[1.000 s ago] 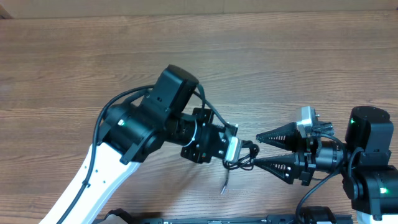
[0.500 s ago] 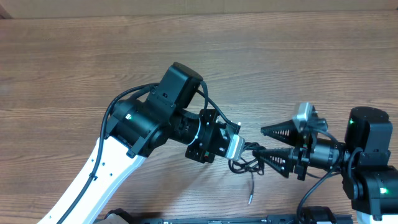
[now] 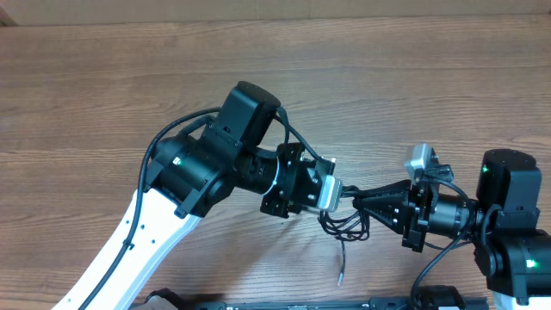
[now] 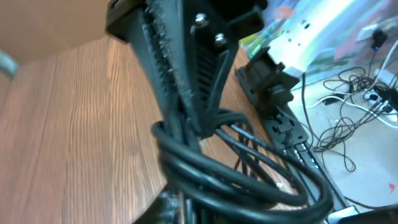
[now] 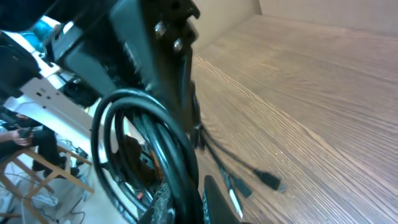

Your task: Untangle cables

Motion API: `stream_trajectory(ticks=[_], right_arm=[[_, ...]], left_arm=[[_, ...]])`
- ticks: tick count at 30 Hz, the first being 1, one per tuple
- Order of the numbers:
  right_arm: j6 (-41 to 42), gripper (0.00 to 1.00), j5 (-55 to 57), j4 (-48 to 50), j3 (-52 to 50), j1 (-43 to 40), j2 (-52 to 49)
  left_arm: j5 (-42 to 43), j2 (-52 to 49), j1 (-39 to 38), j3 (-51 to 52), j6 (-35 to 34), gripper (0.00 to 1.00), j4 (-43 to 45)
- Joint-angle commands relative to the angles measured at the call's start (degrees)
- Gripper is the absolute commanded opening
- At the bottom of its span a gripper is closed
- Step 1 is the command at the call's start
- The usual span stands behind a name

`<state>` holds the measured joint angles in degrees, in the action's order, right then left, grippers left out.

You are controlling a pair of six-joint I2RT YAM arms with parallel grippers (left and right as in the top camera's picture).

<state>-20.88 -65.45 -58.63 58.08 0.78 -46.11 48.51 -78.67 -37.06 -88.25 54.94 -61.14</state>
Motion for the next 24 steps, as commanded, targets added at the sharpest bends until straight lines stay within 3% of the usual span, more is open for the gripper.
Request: stream_trajectory(ticks=[1,5,9,13,17,24], right_arm=[[4.28,0.04,5.29,0.83,0.9,-0.11,0.39],[15.8,0.04,17.03,3.41,0.9,-0.11,0.39],[22.8,0.04,20.46,8.02,0.9,-0.11,0.42],[24.59,0.04,20.41,10.78,0.9,-0.11,0.42],[25.42,0.04,20.37,11.85,0.9,-0.11,0.42],[25.42,0.04,16.96,13.25,0.9,-0.11,0.42]], left_arm=[[-6.91,0.26,-0.04,-1.53,-12.94,1.0,0.13],[-16.74,0.26,-0.04,-1.53,-34.16,1.0,0.09],[-16.87,0.26,-0.04,-1.53,-48.24,1.0,0.37],[-12.55,0.24,-0.04,-1.53,-60.17,1.0,3.56],[-6.75,0.26,-0.04,-1.53,-65.59,1.0,7.98],[-6.51,0.22,-0.11,-1.53,-72.11,1.0,13.11]])
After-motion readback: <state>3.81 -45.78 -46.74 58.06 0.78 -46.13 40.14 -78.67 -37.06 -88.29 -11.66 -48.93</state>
